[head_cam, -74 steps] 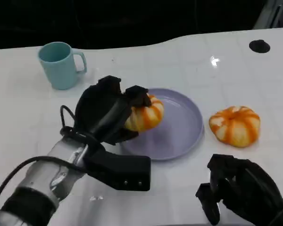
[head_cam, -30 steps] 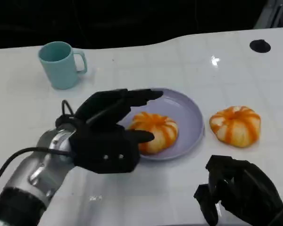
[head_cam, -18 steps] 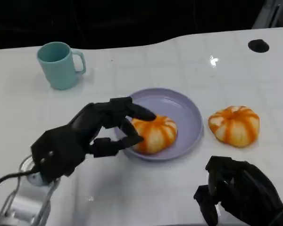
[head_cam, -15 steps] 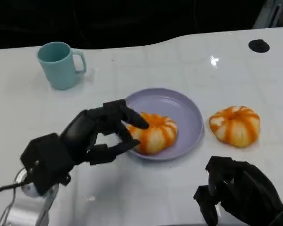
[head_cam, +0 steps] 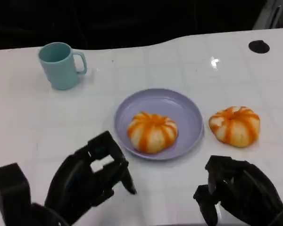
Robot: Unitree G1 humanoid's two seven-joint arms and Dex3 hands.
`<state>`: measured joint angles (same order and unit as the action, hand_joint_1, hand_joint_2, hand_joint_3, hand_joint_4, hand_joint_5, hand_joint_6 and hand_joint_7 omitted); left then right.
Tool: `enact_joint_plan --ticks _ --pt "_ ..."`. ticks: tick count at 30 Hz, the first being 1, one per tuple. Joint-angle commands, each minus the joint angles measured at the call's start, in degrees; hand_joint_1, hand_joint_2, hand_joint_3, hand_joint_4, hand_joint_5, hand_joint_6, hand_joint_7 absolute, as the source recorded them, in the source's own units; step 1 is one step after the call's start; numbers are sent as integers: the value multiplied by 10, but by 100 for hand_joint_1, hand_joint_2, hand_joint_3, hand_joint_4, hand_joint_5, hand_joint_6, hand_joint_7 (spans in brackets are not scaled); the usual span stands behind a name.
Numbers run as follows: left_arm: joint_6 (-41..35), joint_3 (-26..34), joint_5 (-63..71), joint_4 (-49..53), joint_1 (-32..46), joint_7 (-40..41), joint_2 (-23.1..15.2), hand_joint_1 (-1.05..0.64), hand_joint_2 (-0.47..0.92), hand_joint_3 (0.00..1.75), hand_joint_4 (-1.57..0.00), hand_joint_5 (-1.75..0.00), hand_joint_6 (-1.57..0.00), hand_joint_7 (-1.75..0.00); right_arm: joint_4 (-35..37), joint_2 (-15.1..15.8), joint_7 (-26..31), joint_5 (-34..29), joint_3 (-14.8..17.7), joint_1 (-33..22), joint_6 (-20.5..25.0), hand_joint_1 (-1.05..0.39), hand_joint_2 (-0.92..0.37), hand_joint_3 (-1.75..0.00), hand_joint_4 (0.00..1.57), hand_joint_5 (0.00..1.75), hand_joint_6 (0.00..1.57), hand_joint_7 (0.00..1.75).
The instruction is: Grasp the bread from the table and place it into the plate.
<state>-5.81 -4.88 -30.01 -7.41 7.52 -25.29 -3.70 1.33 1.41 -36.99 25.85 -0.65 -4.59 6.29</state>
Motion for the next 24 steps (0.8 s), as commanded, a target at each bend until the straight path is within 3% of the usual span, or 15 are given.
enact_joint_plan --ticks 1,11,24 --pt "-38 4 -28 -30 31 -4 5 -55 92 41 -79 -175 -56 -175 -10 7 4 4 4 0 1 -94 -71 -43 123 152 106 139" --pt "-65 3 -35 -26 51 -22 10 -61 92 44 -90 -175 -66 -175 -9 7 0 8 7 -2 -1 -93 -69 -46 122 153 106 140" --pt "-71 10 -25 13 37 -48 16 -62 92 37 -90 -175 -67 -175 8 4 -3 3 8 4 -15 -94 -69 -45 123 154 106 140"
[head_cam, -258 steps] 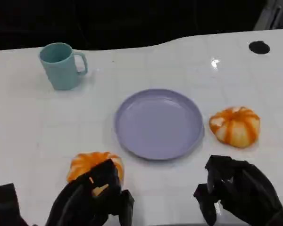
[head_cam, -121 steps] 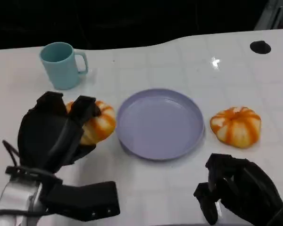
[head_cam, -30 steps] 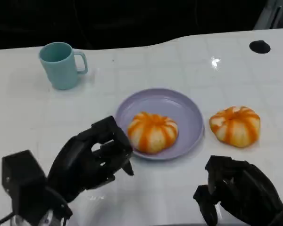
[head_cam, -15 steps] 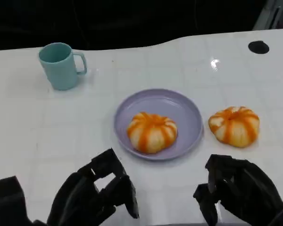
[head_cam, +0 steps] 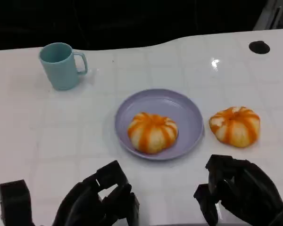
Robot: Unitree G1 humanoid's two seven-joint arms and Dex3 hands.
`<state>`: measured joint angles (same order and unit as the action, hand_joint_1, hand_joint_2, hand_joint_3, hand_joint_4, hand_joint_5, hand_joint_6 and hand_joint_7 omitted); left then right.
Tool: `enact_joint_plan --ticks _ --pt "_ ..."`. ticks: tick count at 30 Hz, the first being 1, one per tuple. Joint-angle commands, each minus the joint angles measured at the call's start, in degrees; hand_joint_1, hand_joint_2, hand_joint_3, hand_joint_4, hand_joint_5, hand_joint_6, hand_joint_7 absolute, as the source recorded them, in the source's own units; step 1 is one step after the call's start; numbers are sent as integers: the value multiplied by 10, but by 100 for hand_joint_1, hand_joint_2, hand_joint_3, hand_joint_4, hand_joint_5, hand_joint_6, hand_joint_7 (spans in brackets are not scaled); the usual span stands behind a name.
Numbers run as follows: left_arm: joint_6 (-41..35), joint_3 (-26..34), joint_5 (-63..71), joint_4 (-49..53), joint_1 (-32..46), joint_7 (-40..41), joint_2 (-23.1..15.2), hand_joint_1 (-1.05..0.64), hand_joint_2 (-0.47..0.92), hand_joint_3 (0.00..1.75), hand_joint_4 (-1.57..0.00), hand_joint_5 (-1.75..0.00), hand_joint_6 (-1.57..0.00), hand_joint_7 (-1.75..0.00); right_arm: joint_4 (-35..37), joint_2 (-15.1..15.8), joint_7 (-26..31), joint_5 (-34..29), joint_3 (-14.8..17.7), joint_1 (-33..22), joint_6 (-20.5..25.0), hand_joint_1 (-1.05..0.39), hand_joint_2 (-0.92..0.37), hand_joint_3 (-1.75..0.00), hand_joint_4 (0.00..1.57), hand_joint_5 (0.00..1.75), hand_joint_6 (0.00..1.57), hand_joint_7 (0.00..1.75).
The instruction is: Grasp the bread from the table and place it into the plate.
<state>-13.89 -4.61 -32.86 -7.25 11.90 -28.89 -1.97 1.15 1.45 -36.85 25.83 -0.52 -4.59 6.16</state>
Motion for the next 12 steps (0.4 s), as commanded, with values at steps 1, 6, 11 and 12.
enact_joint_plan --ticks 1,6,11,12 --pt "11 9 3 14 -8 -14 -1 -62 92 36 -90 -175 -67 -175 12 4 -5 2 7 5 -17 -95 -70 -45 123 154 106 140" --pt "25 16 4 26 -14 -23 4 -62 92 33 -89 -175 -67 -175 19 3 -5 4 8 7 -19 -95 -72 -42 122 153 107 138" --pt "30 24 2 32 -20 -30 5 -64 92 32 -90 -175 -68 -175 20 4 -4 2 5 7 -19 -94 -73 -40 122 153 107 137" --pt "30 28 1 32 -21 -31 4 -64 92 32 -91 -175 -68 -175 20 4 -3 -3 4 6 -23 -94 -74 -40 122 153 107 137"
